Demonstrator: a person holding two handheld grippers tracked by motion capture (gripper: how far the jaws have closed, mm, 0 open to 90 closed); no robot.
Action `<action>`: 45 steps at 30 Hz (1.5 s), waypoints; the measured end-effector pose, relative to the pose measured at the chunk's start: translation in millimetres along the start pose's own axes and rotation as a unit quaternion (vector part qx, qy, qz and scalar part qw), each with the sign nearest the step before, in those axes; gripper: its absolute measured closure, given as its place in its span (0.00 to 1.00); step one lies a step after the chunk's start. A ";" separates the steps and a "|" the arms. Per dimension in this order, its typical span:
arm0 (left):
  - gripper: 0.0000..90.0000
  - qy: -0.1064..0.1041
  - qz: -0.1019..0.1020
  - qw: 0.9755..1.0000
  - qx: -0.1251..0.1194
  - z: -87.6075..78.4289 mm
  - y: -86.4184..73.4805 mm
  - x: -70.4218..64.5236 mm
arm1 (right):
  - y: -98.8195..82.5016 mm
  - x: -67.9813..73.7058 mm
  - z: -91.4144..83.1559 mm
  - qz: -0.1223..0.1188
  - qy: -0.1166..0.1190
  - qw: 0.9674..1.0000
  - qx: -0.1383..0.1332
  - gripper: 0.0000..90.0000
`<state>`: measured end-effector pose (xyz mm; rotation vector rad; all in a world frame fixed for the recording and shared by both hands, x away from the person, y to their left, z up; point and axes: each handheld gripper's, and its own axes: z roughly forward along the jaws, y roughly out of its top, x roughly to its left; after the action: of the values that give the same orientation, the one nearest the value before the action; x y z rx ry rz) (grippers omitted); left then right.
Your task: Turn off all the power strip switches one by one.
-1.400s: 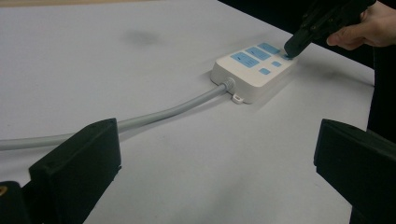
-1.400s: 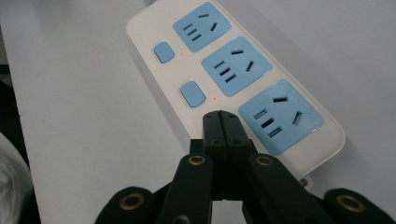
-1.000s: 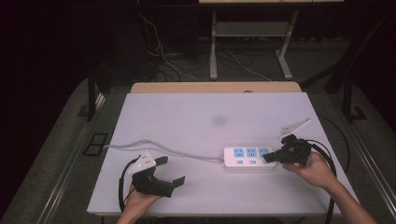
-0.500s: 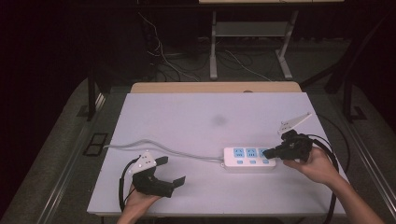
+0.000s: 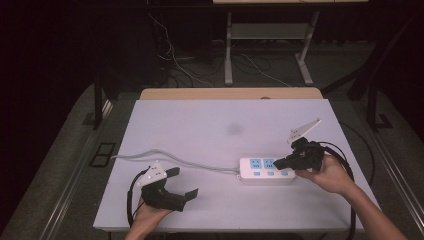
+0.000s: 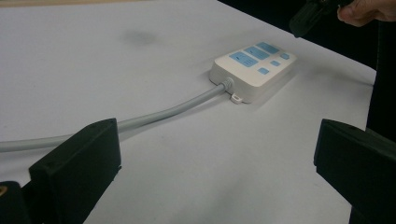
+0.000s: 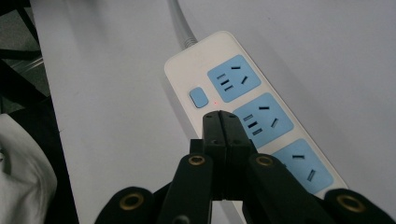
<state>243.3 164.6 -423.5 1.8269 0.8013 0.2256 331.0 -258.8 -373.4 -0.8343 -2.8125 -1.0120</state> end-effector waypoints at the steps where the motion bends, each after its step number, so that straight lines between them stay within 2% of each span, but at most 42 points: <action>1: 0.00 0.000 0.000 1.000 0.000 0.1 0.0 -0.1 | 0.6 0.2 1.1 0.000 0.001 1.000 0.001 1.00; 16: 0.00 -0.003 0.001 1.000 -0.001 0.6 0.3 -0.4 | 5.6 3.8 16.5 -0.009 0.005 1.000 0.019 1.00; 29: 0.00 -0.002 0.003 1.000 -0.001 0.2 0.4 -0.8 | 6.2 0.2 28.0 -0.008 0.007 0.999 0.031 1.00; 40: 0.00 -0.001 0.002 1.000 0.000 0.2 0.2 -0.1 | -0.4 -7.2 39.0 0.001 0.007 0.999 0.046 1.00; 45: 0.00 -0.001 0.003 1.000 0.000 0.3 0.1 -0.3 | -2.9 -9.8 39.5 0.004 0.009 0.999 0.039 1.00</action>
<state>243.3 164.2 -423.5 1.8301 0.7939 0.2266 343.5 -241.6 -408.2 -0.8250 -2.8109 -0.8974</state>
